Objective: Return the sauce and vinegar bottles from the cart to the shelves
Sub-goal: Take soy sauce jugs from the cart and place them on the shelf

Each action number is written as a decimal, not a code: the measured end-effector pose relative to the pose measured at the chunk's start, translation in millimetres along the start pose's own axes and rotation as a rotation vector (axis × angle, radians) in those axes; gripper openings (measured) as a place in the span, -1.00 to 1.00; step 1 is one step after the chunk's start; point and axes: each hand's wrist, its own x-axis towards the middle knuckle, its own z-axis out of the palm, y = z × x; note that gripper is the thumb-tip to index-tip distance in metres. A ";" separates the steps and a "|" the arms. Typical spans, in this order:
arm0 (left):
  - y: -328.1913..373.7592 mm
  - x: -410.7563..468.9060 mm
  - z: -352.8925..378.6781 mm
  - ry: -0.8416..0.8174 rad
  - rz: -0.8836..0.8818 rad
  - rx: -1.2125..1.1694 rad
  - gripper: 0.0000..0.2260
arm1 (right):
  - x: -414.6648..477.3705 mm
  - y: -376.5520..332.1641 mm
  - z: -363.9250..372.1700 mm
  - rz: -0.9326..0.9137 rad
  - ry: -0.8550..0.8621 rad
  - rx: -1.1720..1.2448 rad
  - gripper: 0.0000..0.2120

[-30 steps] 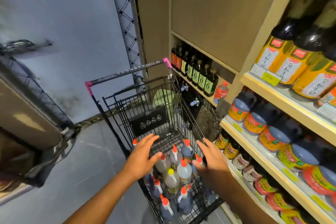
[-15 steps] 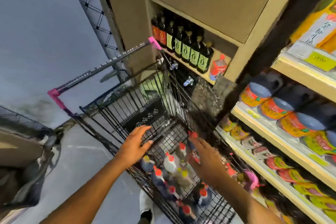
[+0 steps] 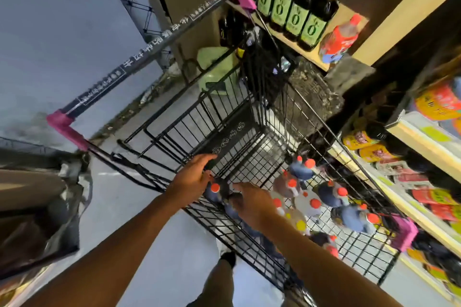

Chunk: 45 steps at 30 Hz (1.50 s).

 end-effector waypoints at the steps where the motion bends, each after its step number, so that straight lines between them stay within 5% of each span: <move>1: -1.4 2.4 0.2 0.000 -0.018 -0.007 -0.57 | 9.0 -3.7 8.5 0.008 -0.007 -0.005 -0.72; 25: -13.2 20.8 3.8 0.133 -0.053 -0.185 -0.52 | 93.3 -5.6 92.3 0.106 0.070 -0.242 -0.68; 38: -21.9 25.2 7.8 0.150 -0.050 -0.229 -0.54 | 71.2 3.9 -1.6 -0.010 0.209 0.250 -0.80; 45: -1.5 26.7 -8.5 0.091 -0.118 -0.373 -0.68 | 49.4 -25.9 -111.6 -0.322 0.303 0.376 -0.88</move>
